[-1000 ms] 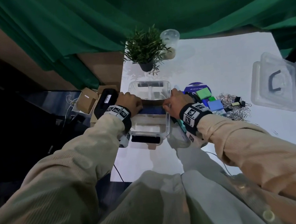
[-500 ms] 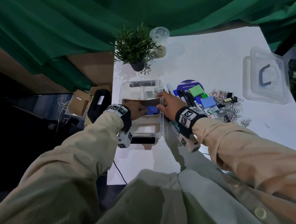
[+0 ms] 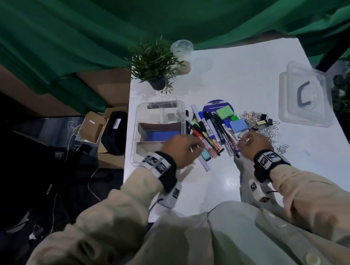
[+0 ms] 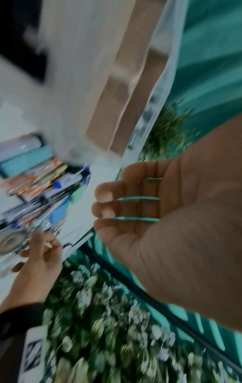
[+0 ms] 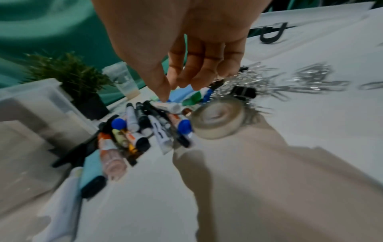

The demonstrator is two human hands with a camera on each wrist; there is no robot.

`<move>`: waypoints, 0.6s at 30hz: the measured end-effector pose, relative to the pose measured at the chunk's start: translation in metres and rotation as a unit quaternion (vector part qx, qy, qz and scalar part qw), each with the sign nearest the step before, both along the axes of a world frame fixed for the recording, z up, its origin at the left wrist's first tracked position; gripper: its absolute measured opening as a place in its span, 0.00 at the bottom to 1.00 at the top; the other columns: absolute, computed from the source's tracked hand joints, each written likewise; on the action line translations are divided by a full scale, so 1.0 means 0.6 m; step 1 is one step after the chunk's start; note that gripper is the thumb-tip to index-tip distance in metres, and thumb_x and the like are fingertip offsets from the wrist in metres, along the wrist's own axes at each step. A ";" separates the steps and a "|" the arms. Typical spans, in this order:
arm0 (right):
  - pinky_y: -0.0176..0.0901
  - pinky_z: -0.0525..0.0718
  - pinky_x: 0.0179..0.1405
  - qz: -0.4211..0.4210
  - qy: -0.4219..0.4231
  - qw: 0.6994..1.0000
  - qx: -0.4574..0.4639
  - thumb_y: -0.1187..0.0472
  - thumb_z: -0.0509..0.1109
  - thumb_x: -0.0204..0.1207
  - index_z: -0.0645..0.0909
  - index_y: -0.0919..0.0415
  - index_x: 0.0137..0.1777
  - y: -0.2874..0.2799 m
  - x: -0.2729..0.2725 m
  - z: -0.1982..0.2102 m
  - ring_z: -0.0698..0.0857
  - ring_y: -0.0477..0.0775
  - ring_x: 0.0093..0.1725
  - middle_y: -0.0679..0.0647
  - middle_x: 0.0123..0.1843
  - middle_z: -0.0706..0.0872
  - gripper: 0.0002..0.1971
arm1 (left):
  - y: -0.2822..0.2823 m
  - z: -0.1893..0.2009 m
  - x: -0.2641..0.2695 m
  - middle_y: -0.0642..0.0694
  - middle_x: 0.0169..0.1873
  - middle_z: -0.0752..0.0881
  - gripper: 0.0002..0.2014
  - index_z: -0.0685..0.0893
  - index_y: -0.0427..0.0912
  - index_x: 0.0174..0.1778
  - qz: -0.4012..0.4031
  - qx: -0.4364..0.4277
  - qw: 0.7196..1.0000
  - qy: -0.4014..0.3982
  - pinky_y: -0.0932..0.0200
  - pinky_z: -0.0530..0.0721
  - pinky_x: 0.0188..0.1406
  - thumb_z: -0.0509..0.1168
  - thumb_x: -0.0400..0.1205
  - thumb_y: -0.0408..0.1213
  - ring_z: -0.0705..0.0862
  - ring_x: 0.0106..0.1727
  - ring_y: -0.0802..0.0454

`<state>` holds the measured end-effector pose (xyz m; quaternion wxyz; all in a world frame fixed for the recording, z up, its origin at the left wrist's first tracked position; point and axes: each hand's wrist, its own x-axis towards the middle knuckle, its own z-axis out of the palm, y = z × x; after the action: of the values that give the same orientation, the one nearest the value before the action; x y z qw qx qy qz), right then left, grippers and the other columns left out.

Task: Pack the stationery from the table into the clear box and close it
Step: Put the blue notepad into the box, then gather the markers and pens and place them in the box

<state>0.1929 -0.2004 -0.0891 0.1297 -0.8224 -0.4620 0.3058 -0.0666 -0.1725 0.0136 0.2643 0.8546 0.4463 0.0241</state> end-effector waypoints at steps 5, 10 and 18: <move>0.39 0.77 0.35 -0.005 0.022 1.000 -0.001 0.57 0.73 0.70 0.74 0.52 0.36 -0.022 0.032 -0.009 0.84 0.55 0.36 0.51 0.39 0.87 0.09 | -0.024 -0.062 0.099 0.43 0.56 0.86 0.14 0.84 0.45 0.58 0.091 -0.067 0.982 0.153 0.55 0.81 0.50 0.59 0.84 0.47 0.84 0.56 0.42; 0.39 0.75 0.39 0.009 0.005 1.000 0.003 0.55 0.75 0.72 0.79 0.52 0.41 -0.017 0.023 -0.008 0.84 0.55 0.41 0.51 0.44 0.87 0.06 | -0.018 -0.125 0.129 0.38 0.67 0.79 0.34 0.60 0.37 0.79 0.260 -0.184 0.933 0.168 0.51 0.81 0.58 0.67 0.80 0.38 0.81 0.65 0.38; 0.42 0.79 0.50 0.057 0.006 0.998 0.039 0.55 0.71 0.78 0.81 0.53 0.56 0.057 -0.018 0.009 0.83 0.55 0.48 0.54 0.55 0.83 0.09 | -0.003 -0.139 0.162 0.34 0.75 0.67 0.42 0.54 0.34 0.81 0.319 -0.182 0.921 0.132 0.45 0.77 0.66 0.71 0.76 0.36 0.75 0.72 0.36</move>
<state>0.1821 -0.1661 -0.0836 0.1468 -0.7871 -0.5190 0.2992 0.0307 -0.1741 -0.0700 0.3320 0.5997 0.7229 -0.0874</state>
